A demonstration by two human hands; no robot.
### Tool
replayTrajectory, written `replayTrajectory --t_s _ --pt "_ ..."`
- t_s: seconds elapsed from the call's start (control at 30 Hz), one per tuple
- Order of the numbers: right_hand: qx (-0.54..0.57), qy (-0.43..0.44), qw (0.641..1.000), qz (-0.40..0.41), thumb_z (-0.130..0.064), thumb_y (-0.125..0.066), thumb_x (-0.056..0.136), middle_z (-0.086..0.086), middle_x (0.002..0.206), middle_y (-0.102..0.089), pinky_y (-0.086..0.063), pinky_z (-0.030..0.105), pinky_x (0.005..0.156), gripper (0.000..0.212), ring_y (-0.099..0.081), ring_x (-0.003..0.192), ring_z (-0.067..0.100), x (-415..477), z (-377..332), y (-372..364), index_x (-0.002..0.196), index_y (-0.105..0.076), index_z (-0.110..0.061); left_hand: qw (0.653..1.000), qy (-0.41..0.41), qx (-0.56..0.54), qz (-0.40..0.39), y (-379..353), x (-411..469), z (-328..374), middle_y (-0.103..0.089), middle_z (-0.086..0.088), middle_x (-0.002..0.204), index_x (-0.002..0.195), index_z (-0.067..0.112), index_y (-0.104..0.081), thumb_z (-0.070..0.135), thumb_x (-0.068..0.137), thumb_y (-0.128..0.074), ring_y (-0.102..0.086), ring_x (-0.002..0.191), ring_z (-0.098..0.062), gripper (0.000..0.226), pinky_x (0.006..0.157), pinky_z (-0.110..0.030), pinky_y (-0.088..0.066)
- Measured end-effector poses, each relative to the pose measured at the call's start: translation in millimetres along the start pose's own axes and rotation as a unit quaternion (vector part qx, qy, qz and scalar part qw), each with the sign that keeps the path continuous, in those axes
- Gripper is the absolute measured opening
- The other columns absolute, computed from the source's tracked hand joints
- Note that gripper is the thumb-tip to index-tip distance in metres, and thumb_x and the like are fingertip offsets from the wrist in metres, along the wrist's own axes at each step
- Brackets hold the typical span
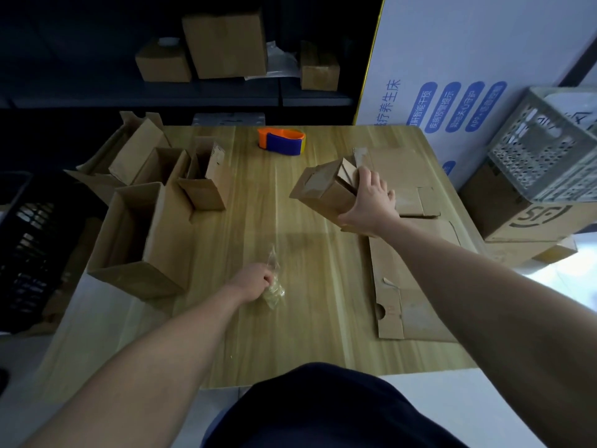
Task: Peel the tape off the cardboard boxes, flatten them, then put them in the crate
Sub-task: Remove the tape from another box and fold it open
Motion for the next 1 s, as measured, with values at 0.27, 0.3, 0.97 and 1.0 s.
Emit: replayTrajectory --t_s 0.27,0.3,0.97,1.0 --pt "0.016 0.0 1.0 0.002 -0.038 -0.078 0.06 0.005 0.133 -0.036 -0.025 0.053 0.109 0.1 -0.034 0.126 0.028 -1.6 -16.6 -5.7 0.139 -0.022 -0.016 0.999 0.05 0.002 -0.023 7.7 -3.6 -15.2 -0.058 -0.012 0.119 0.124 0.006 -0.049 0.013 0.096 -0.046 -0.055 0.11 -0.028 0.029 0.087 -0.032 -0.041" --pt "0.014 0.0 1.0 -0.001 -0.038 -0.078 0.06 0.005 0.133 -0.036 -0.025 0.053 0.109 0.1 -0.034 0.126 0.028 -1.8 -18.1 -6.8 0.139 -0.021 -0.016 0.998 0.058 0.02 0.003 14.7 -3.1 -17.2 -0.058 -0.013 0.118 0.123 0.005 -0.049 0.014 0.096 -0.046 -0.055 0.108 -0.027 0.029 0.085 -0.031 -0.04" --pt "0.198 -0.075 0.97 -0.119 -0.061 -0.06 0.08 0.006 0.142 -0.045 -0.039 0.031 0.094 0.085 -0.046 0.126 0.024 -14.0 23.3 -35.5 0.146 -0.029 -0.018 0.933 -0.036 -0.281 0.224 95.5 40.9 102.2 -0.061 -0.003 0.086 0.084 0.011 -0.06 0.047 0.085 -0.06 -0.057 0.079 -0.015 0.036 0.066 -0.025 -0.043" --pt "0.214 -0.084 0.966 -0.12 -0.062 -0.06 0.079 0.006 0.141 -0.046 -0.04 0.032 0.093 0.085 -0.046 0.126 0.024 -15.2 26.0 -36.8 0.146 -0.031 -0.017 0.929 -0.022 -0.295 0.223 95.2 42.3 98.6 -0.057 -0.003 0.075 0.075 0.01 -0.055 0.05 0.082 -0.062 -0.054 0.069 -0.015 0.041 0.061 -0.026 -0.041"
Point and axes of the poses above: each hand's wrist, its own x-axis towards the middle knuckle, its own y-axis out of the back of the hand, z = x × y, the point moved 7 cm from there along x, towards the middle knuckle
